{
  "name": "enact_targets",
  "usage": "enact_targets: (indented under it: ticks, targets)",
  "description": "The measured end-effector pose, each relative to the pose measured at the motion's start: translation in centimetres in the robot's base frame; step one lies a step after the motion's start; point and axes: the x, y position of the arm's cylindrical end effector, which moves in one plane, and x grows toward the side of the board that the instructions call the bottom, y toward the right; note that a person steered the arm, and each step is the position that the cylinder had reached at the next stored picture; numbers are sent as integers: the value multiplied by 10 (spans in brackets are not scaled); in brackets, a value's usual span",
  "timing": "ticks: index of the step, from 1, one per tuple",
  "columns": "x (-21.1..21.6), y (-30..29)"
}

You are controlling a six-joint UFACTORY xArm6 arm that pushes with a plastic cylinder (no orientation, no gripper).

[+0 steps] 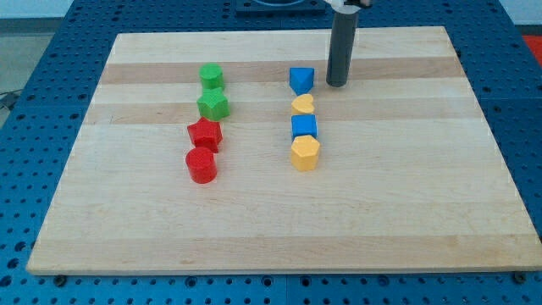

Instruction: Move the yellow heart to the left of the board

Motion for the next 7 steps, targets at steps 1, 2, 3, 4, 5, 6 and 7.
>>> enact_targets:
  ticks: [1,2,3,4,5,6,7]
  targets:
    - [0,0]
    - [0,0]
    - [0,0]
    - [13,0]
    - [23,0]
    - [23,0]
    - [33,-1]
